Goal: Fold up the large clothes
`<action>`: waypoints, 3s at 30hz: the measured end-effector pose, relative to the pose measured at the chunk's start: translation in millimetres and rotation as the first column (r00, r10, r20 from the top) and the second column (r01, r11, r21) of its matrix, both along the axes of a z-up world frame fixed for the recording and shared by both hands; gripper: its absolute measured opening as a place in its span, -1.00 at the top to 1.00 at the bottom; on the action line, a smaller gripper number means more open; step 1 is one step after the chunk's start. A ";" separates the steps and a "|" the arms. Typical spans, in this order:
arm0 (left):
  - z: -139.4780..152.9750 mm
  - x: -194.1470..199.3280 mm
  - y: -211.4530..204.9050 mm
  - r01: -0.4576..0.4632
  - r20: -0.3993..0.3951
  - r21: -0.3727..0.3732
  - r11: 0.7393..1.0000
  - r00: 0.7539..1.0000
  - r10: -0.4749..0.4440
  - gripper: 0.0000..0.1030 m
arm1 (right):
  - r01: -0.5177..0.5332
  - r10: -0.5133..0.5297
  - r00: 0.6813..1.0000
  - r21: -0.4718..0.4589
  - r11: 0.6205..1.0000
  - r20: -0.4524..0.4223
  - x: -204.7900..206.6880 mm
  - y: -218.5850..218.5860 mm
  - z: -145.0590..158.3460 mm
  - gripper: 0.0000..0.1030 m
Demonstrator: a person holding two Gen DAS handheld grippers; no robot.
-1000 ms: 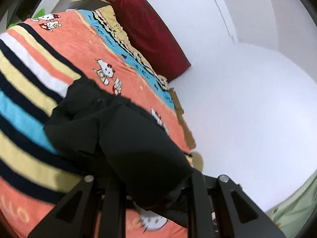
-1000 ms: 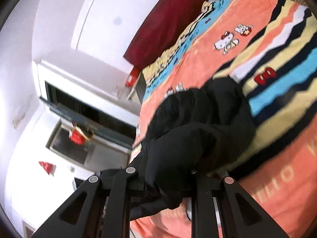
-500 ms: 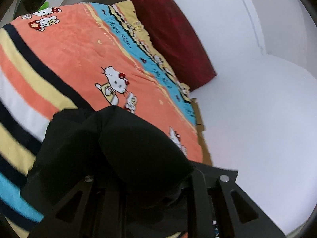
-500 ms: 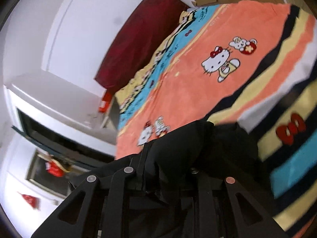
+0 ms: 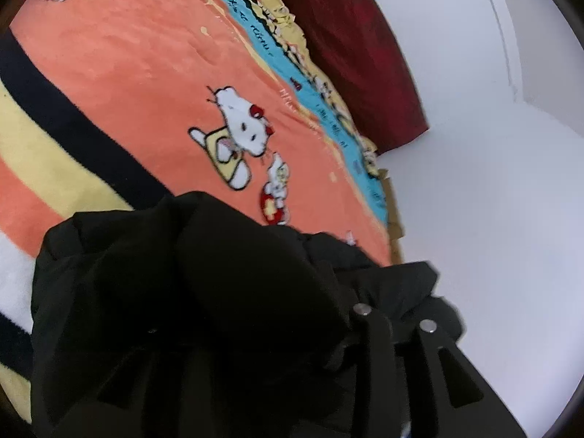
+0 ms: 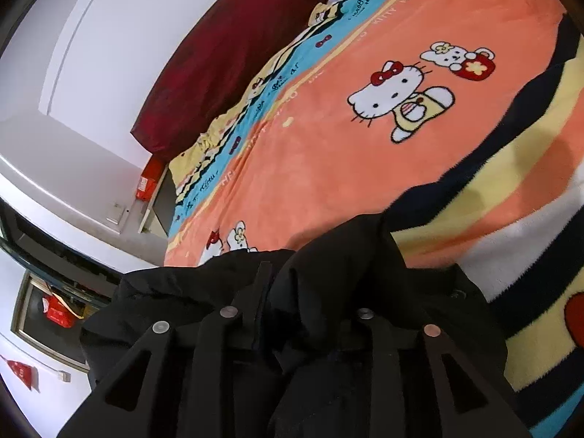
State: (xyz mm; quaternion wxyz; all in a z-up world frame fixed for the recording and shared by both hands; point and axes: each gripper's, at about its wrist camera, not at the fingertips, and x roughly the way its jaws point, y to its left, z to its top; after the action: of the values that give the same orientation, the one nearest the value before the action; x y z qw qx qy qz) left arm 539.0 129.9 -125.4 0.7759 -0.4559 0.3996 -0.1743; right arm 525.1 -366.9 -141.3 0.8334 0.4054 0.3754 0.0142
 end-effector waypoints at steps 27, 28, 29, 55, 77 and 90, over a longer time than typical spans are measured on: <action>43.5 33.8 -159.5 0.194 -0.049 0.713 0.674 0.972 -0.228 -0.16 | -0.354 0.352 0.928 -0.569 0.742 -0.118 33.6 134.8 42.2 -0.46; 33.6 40.9 -159.0 0.206 -0.067 0.701 0.683 0.972 -0.225 -0.20 | -0.363 0.348 0.927 -0.553 0.750 -0.136 39.7 129.7 32.0 -0.52; 25.8 46.9 -157.2 0.211 -0.077 0.688 0.694 0.973 -0.219 -0.21 | -0.364 0.341 0.929 -0.534 0.763 -0.145 44.1 125.1 24.4 -0.57; 23.7 -20.2 -134.7 -0.010 0.075 0.864 0.503 0.991 -0.110 -0.24 | -0.304 0.308 0.946 -0.587 0.750 -0.096 -20.7 98.4 19.4 -0.60; -1.2 -53.2 -135.8 -0.114 0.194 0.866 0.487 0.974 -0.118 -0.27 | -0.260 0.297 0.955 -0.533 0.806 -0.017 -34.6 82.1 -23.1 -0.65; -2.5 -59.7 -135.9 -0.114 0.194 0.869 0.482 0.974 -0.119 -0.30 | -0.258 0.288 0.957 -0.534 0.805 -0.027 -40.2 80.7 -22.8 -0.66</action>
State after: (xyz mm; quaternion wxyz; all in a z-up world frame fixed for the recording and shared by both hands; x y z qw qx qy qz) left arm 479.2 -6.0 -127.8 0.9395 0.0265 0.3415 0.0015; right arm 484.8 -286.2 -164.1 0.9121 0.0998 0.3956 0.0406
